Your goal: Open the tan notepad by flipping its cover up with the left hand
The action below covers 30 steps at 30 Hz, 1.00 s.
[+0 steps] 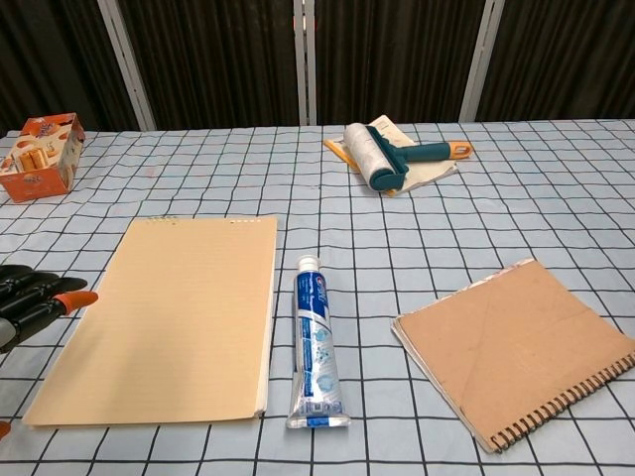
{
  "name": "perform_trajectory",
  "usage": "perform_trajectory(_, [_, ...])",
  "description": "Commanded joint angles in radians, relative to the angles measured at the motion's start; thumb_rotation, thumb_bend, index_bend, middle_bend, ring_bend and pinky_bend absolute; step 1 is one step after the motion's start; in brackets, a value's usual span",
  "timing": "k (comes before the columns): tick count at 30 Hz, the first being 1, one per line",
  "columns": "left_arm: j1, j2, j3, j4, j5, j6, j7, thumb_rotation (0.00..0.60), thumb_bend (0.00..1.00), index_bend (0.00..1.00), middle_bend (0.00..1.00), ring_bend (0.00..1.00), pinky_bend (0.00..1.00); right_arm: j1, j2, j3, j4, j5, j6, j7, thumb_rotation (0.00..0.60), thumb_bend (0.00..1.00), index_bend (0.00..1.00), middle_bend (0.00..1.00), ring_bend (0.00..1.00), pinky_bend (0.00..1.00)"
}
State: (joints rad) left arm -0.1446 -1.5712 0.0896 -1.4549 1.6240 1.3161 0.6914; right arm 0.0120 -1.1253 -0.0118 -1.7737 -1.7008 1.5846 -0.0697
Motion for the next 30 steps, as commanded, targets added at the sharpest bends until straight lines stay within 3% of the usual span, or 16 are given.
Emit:
perform_trajectory(1, [-0.001, -0.004, 0.001, 0.006, -0.001, -0.002, 0.001, 0.600, 0.18, 0.00, 0.00, 0.00, 0.00, 0.000, 0.000, 0.000, 0.000, 0.000, 0.001, 0.001, 0.600, 0.08, 0.04, 0.00, 0.00, 0.00])
perform_trajectory(23, [-0.016, -0.083, -0.014, 0.038, -0.027, -0.016, 0.022, 0.600, 0.19, 0.00, 0.00, 0.00, 0.00, -0.003, -0.006, 0.003, 0.000, -0.006, 0.008, -0.001, 0.600, 0.08, 0.04, 0.00, 0.00, 0.00])
perform_trajectory(30, [-0.024, -0.094, -0.016, 0.042, -0.016, -0.006, 0.022, 0.600, 0.32, 0.02, 0.00, 0.00, 0.00, -0.004, -0.007, 0.003, 0.001, -0.006, 0.010, 0.001, 0.600, 0.08, 0.04, 0.00, 0.00, 0.00])
